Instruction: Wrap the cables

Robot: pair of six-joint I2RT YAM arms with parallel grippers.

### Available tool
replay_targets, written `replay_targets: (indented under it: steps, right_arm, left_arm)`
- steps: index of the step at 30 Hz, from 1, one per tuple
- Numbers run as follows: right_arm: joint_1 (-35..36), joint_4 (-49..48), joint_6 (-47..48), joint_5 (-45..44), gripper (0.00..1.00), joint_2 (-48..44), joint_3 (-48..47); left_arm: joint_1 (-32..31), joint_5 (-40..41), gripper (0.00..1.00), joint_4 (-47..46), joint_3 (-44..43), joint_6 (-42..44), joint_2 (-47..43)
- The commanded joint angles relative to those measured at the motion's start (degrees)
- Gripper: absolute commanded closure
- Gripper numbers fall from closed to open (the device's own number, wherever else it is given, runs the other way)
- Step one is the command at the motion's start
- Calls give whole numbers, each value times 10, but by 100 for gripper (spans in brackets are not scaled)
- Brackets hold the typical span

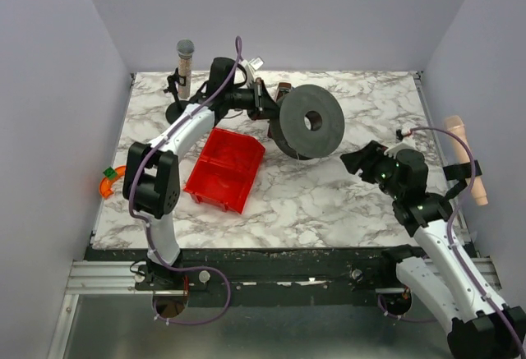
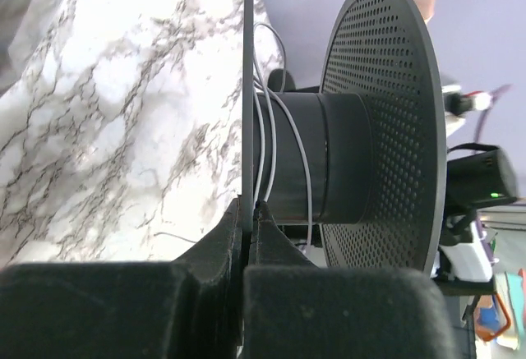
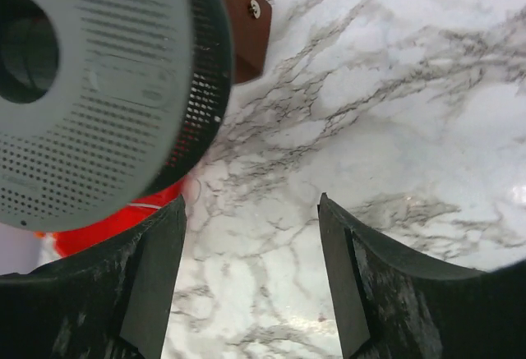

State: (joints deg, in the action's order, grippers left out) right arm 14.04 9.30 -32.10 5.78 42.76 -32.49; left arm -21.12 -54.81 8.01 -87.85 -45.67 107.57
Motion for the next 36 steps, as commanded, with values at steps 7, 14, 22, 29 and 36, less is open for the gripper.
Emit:
replay_targets:
  steps: [7, 14, 22, 29, 36]
  right_arm:
    - [-54, -177, -485, 156, 30, 9, 151]
    - [-38, -327, -668, 184, 38, 100, 167]
    - [41, -505, -821, 158, 26, 247, 146]
    - [95, -657, -892, 114, 0, 337, 133]
    - [100, -616, -885, 104, 6, 310, 110]
  left_arm:
    - [2, -28, 100, 23, -89, -32, -78]
    - [2, -20, 100, 24, -103, -35, -81]
    - [2, -18, 100, 29, -141, -36, -65]
    - [2, -14, 100, 32, -149, -29, -71]
    - [2, -15, 100, 38, -153, -24, -68]
